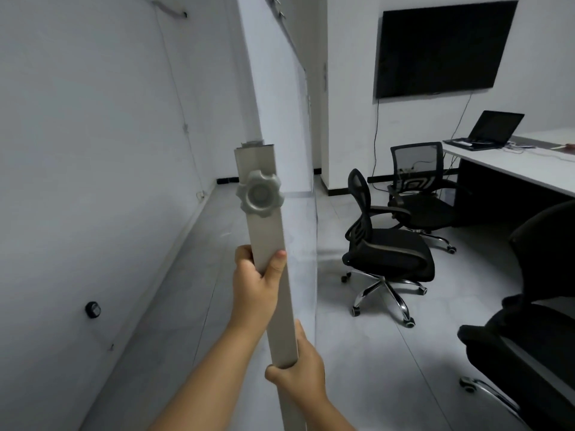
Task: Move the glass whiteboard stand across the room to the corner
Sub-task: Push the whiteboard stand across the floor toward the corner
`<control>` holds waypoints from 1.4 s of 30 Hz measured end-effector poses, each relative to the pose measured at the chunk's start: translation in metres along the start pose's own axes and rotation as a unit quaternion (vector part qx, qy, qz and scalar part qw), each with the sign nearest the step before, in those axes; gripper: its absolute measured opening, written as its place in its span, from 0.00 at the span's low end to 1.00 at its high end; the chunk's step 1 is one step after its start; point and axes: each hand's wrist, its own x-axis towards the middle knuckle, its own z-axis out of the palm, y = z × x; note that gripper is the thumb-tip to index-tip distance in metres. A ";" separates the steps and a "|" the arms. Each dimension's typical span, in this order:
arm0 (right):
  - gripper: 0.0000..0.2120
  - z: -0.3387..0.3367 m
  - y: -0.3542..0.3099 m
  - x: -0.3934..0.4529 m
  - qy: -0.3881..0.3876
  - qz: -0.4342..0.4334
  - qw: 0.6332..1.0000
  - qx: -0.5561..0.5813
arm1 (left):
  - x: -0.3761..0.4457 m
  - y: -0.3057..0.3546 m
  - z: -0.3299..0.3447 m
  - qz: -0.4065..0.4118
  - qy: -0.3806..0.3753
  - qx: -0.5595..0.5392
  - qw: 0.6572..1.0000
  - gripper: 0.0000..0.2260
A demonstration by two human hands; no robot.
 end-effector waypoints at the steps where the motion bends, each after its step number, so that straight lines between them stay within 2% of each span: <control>1: 0.47 0.000 0.000 -0.002 -0.002 0.000 1.000 0.000 | -0.002 0.001 -0.001 0.000 -0.002 -0.002 1.000 0.11; 4: 0.46 -0.003 -0.003 -0.017 -0.002 0.004 1.000 0.009 | -0.012 0.006 -0.004 0.002 -0.005 -0.011 1.000 0.11; 8: 0.37 -0.007 -0.010 -0.054 -0.002 0.005 1.000 0.008 | -0.040 0.020 -0.016 -0.001 0.000 -0.012 1.000 0.11; 15: 0.46 -0.011 -0.008 -0.134 -0.011 0.020 1.000 0.005 | -0.110 0.049 -0.034 0.018 -0.013 -0.012 1.000 0.12; 19: 0.47 -0.022 -0.005 -0.181 -0.020 0.029 0.999 -0.006 | -0.152 0.069 -0.039 0.023 -0.022 -0.005 0.999 0.12; 24: 0.40 -0.044 0.005 -0.226 -0.008 0.019 1.000 -0.006 | -0.198 0.097 -0.027 0.031 -0.013 0.007 0.999 0.12; 30: 0.35 -0.082 0.016 -0.275 -0.023 -0.028 0.999 -0.007 | -0.254 0.127 -0.001 0.031 0.049 0.024 0.998 0.11; 35: 0.44 -0.105 0.037 -0.305 -0.039 -0.031 0.999 0.007 | -0.290 0.147 0.022 0.028 0.074 0.028 0.996 0.11; 38: 0.45 -0.127 0.044 -0.320 -0.059 -0.030 0.997 0.042 | -0.308 0.158 0.037 0.015 0.072 0.020 0.997 0.09; 42: 0.50 -0.156 0.056 -0.330 -0.086 -0.055 0.994 0.047 | -0.328 0.167 0.062 0.026 0.072 0.019 0.997 0.10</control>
